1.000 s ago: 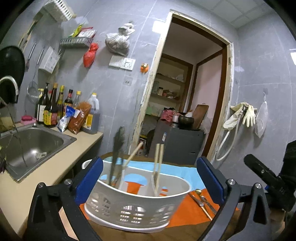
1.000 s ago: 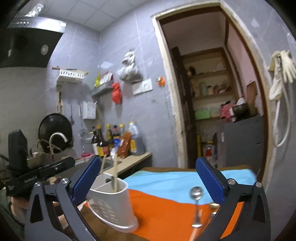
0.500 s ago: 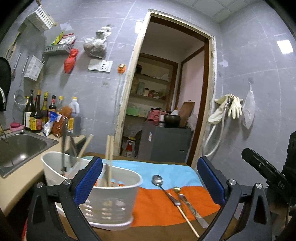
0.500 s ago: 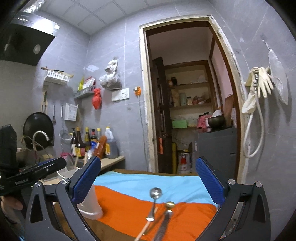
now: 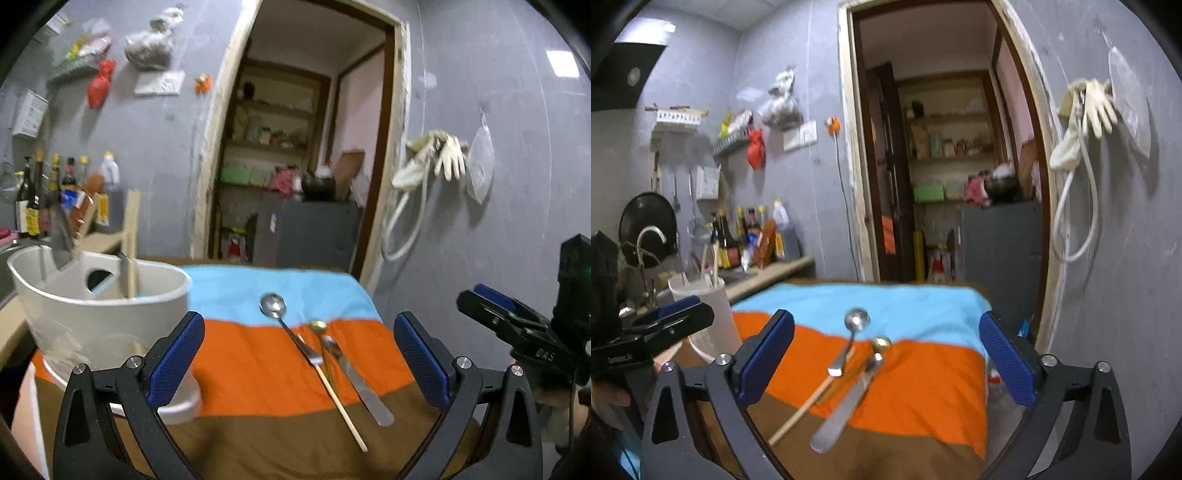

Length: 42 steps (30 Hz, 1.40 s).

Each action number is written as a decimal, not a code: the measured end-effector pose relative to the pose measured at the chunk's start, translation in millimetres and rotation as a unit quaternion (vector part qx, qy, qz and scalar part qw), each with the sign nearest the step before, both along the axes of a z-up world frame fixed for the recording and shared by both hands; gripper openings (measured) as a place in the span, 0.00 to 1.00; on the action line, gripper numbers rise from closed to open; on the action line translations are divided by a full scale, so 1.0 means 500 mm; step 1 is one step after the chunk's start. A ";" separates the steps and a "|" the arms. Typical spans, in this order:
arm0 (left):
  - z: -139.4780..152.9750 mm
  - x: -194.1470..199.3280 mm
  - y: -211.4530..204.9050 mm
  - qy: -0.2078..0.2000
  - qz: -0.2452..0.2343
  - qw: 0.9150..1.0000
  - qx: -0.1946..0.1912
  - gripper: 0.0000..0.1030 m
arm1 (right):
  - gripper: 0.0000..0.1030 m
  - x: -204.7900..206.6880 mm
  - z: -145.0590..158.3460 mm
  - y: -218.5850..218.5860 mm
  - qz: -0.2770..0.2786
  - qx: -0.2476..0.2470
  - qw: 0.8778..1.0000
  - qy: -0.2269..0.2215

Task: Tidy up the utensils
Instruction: 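Move both tools back down over the remaining utensils on the cloth, then close the left tool on a wooden chopstick while the right tool grasps a silver knife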

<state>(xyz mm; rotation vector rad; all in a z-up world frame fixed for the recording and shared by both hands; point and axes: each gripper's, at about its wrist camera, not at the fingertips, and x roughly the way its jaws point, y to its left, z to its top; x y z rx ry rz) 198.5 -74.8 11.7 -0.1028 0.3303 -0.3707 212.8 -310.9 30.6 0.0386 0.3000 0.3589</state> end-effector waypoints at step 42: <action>-0.134 0.253 -0.079 0.340 -0.110 0.934 0.017 0.13 | 0.40 0.139 -0.131 0.108 0.085 -0.099 0.958 0.257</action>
